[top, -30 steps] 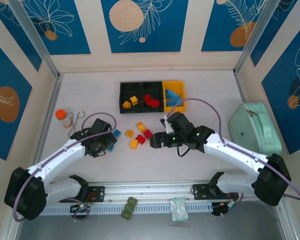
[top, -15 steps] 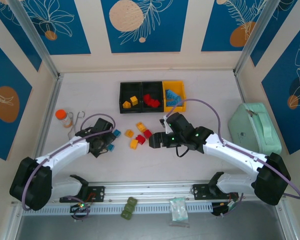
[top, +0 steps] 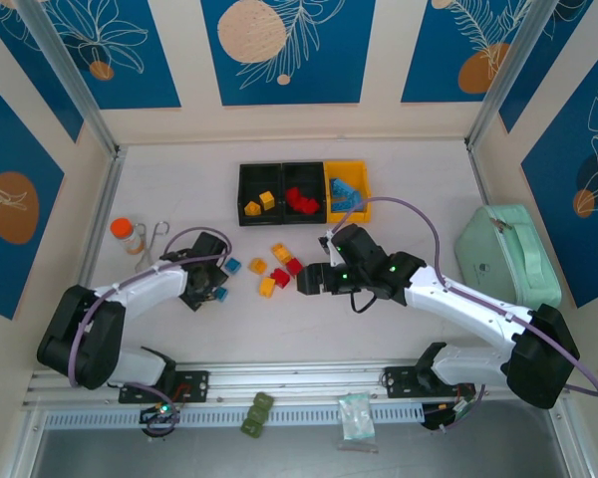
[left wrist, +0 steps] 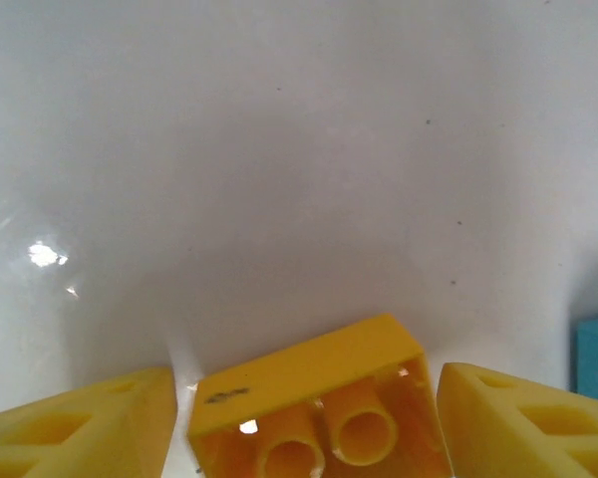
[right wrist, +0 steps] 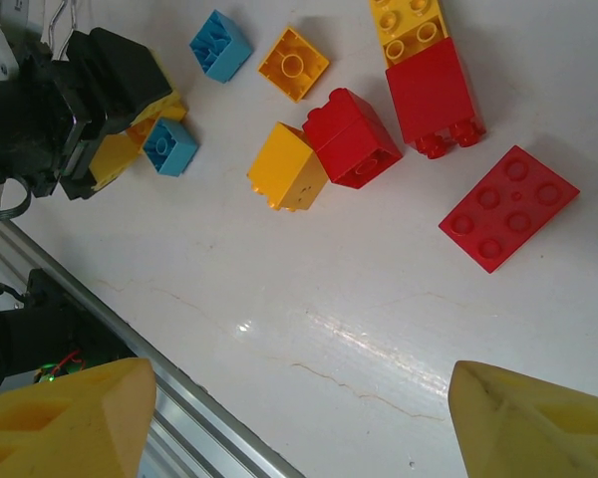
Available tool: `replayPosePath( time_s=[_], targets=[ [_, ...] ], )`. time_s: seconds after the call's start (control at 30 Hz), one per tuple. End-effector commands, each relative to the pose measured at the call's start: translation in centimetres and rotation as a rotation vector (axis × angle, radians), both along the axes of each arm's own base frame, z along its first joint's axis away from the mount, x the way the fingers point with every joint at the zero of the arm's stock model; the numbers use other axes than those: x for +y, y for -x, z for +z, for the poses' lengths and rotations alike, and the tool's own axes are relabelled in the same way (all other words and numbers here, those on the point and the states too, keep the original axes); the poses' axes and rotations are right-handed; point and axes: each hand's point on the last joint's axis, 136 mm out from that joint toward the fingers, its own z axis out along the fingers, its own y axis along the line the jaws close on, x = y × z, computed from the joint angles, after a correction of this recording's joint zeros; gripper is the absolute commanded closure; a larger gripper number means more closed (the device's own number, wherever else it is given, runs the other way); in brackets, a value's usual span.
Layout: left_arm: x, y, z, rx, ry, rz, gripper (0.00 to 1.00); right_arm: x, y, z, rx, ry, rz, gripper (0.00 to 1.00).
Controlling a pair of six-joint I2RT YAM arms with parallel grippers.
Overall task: Sort the legos into containers by color
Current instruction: Pick up the lego from the middle-left of the table.
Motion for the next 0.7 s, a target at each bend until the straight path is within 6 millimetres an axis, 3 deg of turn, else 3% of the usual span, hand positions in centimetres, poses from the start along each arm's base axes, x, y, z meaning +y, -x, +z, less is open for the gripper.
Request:
replayPosePath(
  time_s=[0.0, 0.07, 0.2, 0.37, 0.67],
  targets=[
    [0.2, -1.5, 0.5, -0.043, -0.004, 0.007, 0.40, 0.1, 0.3, -0.7, 0.017, 0.005, -0.004, 0.23],
    [0.2, -1.6, 0.7, -0.046, -0.003, -0.001, 0.47, 0.2, 0.2, -0.9, 0.023, 0.002, -0.007, 0.22],
    [0.3, -2.0, 1.7, -0.067, 0.005, -0.013, 0.48, 0.6, 0.2, -1.0, 0.030, -0.001, 0.002, 0.23],
    [0.0, -3.5, 4.3, -0.125, 0.006, -0.053, 0.48, 1.1, 0.1, -0.9, 0.022, -0.010, 0.016, 0.23],
    [-3.4, -9.3, 8.7, -0.197, 0.052, -0.188, 0.48, 1.6, 0.0, -1.0, 0.017, -0.012, 0.020, 0.23]
  ],
)
